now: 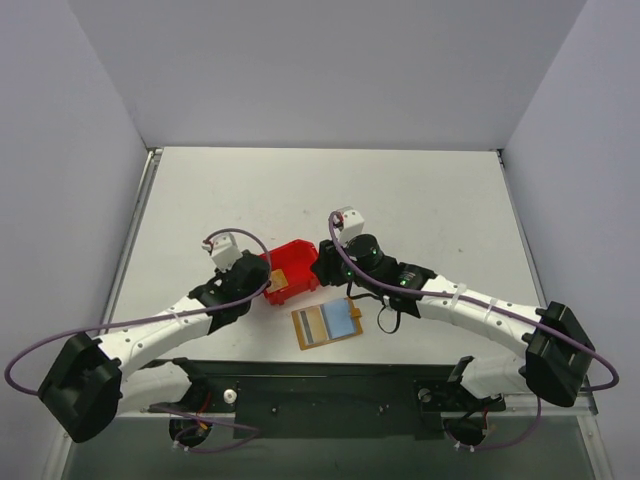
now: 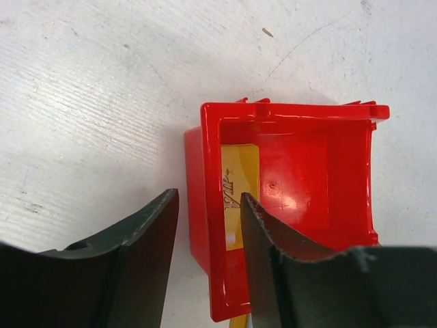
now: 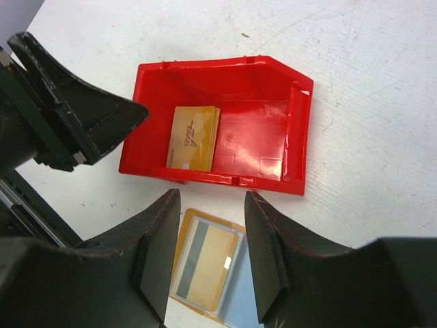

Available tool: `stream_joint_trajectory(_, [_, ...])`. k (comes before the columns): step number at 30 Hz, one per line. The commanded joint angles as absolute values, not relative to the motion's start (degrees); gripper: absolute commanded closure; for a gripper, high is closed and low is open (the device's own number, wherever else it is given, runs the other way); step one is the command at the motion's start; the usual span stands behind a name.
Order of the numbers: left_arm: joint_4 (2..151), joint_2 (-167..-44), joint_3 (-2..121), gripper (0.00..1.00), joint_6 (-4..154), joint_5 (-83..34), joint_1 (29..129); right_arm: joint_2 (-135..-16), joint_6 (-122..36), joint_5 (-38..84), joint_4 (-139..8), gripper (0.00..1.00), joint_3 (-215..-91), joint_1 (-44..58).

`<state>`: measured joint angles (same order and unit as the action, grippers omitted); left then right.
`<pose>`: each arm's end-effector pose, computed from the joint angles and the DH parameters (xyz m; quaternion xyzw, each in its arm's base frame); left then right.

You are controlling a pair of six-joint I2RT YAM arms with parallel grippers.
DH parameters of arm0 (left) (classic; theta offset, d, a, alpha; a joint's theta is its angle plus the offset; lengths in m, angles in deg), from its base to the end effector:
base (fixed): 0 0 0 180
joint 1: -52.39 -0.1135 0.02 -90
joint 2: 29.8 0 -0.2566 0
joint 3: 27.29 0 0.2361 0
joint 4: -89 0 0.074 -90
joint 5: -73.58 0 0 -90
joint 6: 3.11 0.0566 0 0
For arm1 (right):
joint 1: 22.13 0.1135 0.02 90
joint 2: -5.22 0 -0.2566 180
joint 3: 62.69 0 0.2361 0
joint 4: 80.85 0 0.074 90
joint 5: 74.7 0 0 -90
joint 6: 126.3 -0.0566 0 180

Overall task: Put the credit cards into the card holder
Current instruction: Pick up the credit card from the storage box.

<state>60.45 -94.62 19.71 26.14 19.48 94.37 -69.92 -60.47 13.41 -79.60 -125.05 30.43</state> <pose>0.1845 -0.1213 0.1867 -0.2570 0.8527 -0.0975 0.4442 0.1906 0.2459 0.2776 -0.1834 0.7665 0.3717 0.4906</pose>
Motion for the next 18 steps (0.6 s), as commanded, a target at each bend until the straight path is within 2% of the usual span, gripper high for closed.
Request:
stream_joint_trajectory(1, [61.89,-93.43,22.14,0.46,31.15,11.19,89.06,-67.38,-60.91,11.70,-79.05,0.61,-124.70,30.52])
stream_joint_trajectory(5, [61.62,-95.80,24.61,0.45,35.11,1.09,82.21,-66.33,-61.18,10.82,-78.61,0.61,-124.26,30.43])
stream_joint_trajectory(8, [62.32,-98.78,25.84,0.45,37.22,-2.36,78.77,-65.89,-61.35,10.73,-78.34,0.61,-123.91,30.17])
stream_joint_trajectory(15, [66.18,-103.19,26.63,0.49,38.99,-9.03,77.62,-64.57,-61.62,10.30,-77.64,0.61,-122.68,29.20])
stream_joint_trajectory(18, [67.24,-104.24,26.28,0.55,38.99,-10.01,77.62,-64.13,-62.23,10.47,-77.55,0.61,-122.15,28.59])
